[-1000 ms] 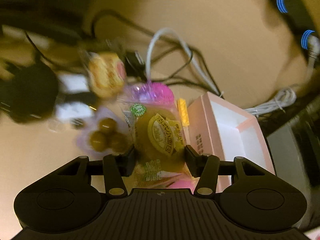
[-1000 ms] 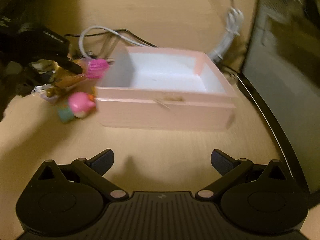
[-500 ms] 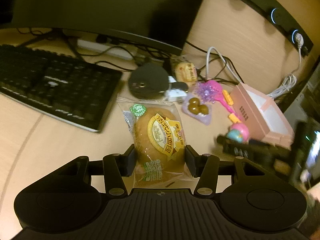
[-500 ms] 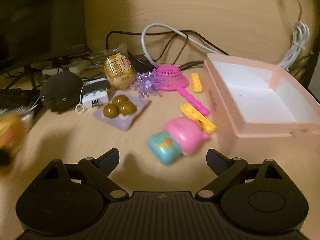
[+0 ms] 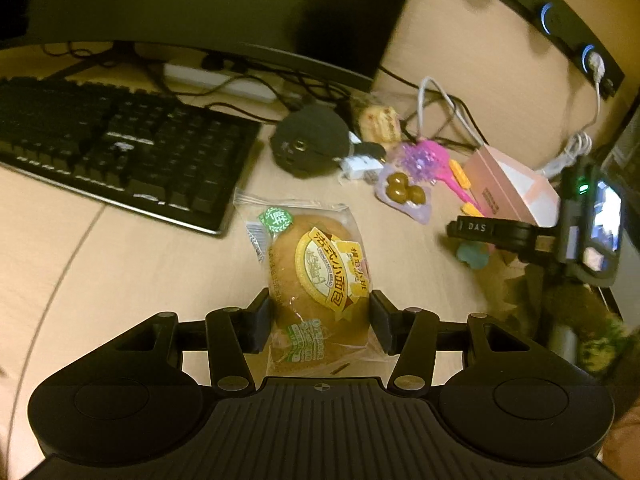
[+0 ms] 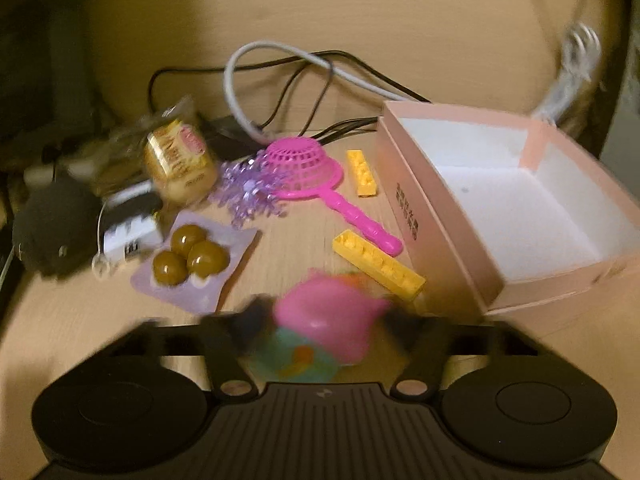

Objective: Organize objects
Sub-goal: 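Carry the bread roll into the pink box with the left gripper while the right gripper grasps the pink toy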

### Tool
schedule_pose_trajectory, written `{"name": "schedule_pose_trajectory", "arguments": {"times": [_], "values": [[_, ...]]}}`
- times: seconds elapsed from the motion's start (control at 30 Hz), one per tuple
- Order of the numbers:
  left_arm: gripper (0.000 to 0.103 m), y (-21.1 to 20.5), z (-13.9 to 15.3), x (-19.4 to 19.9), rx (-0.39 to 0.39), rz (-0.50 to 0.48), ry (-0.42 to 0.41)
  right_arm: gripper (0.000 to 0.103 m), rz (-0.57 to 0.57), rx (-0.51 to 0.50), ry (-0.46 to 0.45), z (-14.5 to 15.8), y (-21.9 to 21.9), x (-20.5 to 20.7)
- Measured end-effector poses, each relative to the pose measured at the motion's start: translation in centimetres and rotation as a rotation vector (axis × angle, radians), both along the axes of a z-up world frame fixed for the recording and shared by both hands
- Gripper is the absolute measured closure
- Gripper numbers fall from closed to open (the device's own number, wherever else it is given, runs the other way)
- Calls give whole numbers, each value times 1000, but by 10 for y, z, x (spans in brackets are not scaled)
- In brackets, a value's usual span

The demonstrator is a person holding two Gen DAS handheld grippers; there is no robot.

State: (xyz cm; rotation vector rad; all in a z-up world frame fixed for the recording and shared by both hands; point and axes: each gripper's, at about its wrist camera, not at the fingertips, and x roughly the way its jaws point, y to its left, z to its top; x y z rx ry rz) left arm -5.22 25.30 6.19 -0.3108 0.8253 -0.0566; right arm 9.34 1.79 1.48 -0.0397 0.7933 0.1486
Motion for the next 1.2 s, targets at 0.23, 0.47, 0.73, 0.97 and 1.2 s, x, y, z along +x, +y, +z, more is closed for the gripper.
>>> {"name": "schedule_pose_trajectory", "arguments": {"times": [0.23,0.47,0.73,0.97,1.2], "values": [[48,-42,7,15,4,-109,12,50,86,-43,7,34,-41,-66],[48,-126,13,22,-33,-271,11,50,60,-133,-28,62,-136,-115],[48,-241,56,87,-15,-372,-124,50,-1,-96,-80,69,-228,-139],[46,-299,52,175,62,-345,-198,50,-8,-16,-95,68,-257,-129],[48,-286,36,179,-36,-238,-238,50,23,-8,-79,60,-263,-116]]}}
